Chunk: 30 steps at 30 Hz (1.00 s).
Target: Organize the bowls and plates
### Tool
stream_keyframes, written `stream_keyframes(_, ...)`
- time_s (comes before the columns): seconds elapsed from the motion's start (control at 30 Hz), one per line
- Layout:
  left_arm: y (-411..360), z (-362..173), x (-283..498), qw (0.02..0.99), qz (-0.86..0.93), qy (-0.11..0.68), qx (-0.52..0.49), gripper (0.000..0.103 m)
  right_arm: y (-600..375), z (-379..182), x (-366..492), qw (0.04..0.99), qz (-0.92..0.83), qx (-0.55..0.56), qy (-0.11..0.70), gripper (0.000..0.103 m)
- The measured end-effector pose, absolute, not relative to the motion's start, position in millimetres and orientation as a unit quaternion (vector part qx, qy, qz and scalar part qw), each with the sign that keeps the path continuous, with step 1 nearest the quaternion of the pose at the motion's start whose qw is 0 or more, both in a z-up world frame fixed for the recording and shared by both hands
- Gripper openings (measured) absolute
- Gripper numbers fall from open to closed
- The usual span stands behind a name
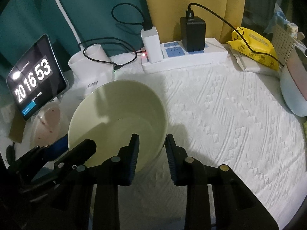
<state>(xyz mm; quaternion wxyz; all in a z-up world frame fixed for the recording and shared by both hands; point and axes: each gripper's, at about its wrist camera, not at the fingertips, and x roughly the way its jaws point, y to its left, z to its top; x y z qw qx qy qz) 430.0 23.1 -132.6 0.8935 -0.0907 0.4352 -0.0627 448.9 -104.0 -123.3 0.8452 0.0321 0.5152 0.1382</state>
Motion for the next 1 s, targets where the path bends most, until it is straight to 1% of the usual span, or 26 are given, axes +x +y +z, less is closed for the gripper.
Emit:
stream_keyframes(0.2, 19.7, -129.9, 426.5, 0.900, -0.057, 0.426, -0.074, 0.030, -102.7, -122.1, 447.0, 0.849, 0.137, 0.021, 0.510, 0.027)
stream_keyframes(0.43, 20.8, -124.3, 416.8, 0.904, -0.068, 0.414, -0.082, 0.029, -107.8, -117.8, 443.4, 0.855, 0.131, 0.021, 0.501, 0.020)
stream_keyframes(1.0, 18.7, -82.9, 381.9, 0.924, -0.069, 0.368, -0.084, 0.029, -118.8, -69.7, 415.4, 0.881, 0.144, 0.029, 0.449, 0.018)
